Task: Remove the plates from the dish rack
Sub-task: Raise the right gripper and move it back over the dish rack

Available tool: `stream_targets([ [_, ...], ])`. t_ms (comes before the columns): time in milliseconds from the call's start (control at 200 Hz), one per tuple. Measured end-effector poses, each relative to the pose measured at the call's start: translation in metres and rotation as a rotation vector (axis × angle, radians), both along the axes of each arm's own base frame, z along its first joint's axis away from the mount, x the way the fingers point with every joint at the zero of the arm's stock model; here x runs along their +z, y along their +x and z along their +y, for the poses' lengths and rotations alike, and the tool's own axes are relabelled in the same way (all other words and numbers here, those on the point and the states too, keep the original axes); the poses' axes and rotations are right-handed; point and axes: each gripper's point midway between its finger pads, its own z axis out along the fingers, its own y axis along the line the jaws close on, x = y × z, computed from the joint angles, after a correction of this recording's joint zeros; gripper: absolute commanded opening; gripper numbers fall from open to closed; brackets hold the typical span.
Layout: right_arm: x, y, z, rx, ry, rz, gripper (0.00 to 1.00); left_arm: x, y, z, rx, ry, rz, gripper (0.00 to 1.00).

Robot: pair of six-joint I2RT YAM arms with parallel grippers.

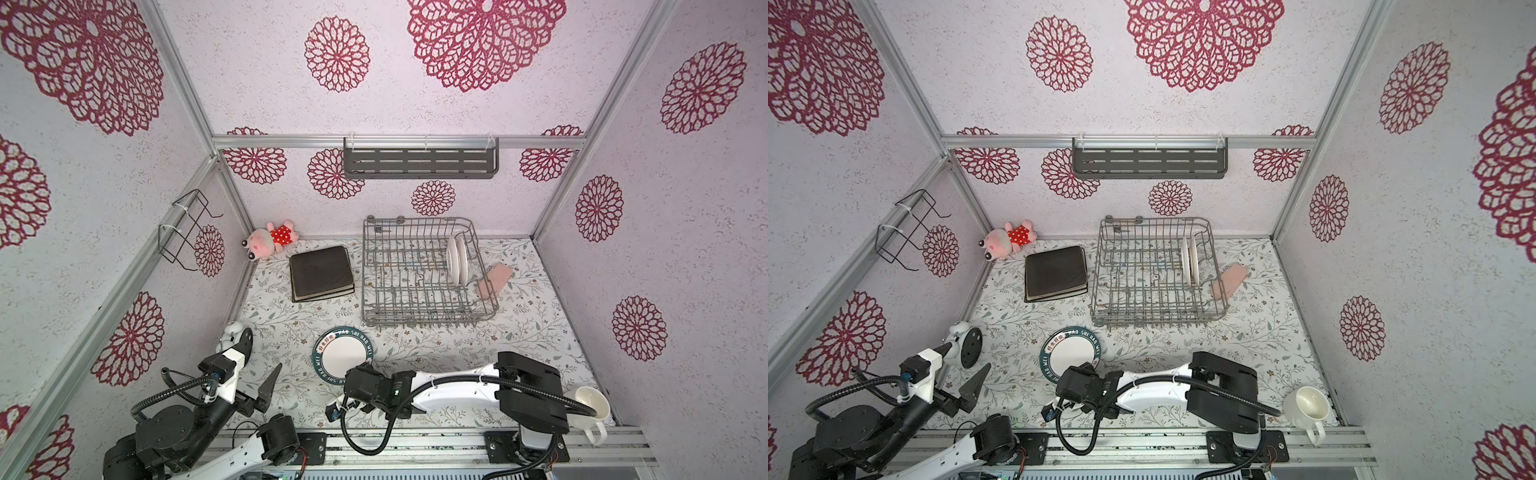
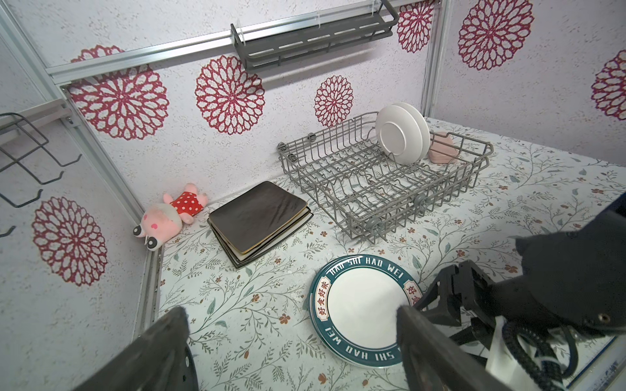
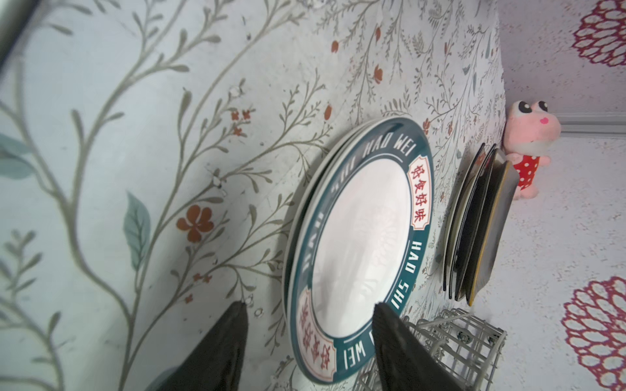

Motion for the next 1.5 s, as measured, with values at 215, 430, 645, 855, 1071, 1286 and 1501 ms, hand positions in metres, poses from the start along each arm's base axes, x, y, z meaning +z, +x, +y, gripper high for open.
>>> stream_targets([
  [215, 0.117, 0.095, -0.032, -0.365, 0.382, 0.183, 0.99, -0.001, 0.002, -0.002, 0.000, 0.003, -0.002, 0.97],
  [430, 0.203, 0.205, -0.148, -0.825, 0.791, 0.234, 0.93, -0.005, 0.004, -0.008, -0.006, 0.022, -0.003, 0.97],
  [645, 0.204, 0.252, -0.221, -1.082, 0.920, 0.301, 0.71, -0.003, 0.005, -0.009, -0.005, 0.011, -0.011, 0.97],
  [855, 0.196, 0.282, -0.284, -1.266, 0.970, 0.282, 0.59, -0.002, 0.006, -0.009, -0.004, 0.007, -0.015, 0.97],
  [1071, 0.176, 0.297, -0.289, -1.304, 0.967, 0.384, 0.56, 0.000, 0.008, -0.008, 0.007, 0.001, -0.021, 0.97],
  [1286, 0.159, 0.321, -0.284, -1.361, 0.973, 0.495, 0.53, 0.001, 0.009, -0.007, 0.012, 0.000, -0.025, 0.97],
  [1501, 0.145, 0.336, -0.283, -1.425, 0.962, 0.586, 0.50, 0.001, 0.010, -0.006, 0.014, 0.001, -0.028, 0.97],
])
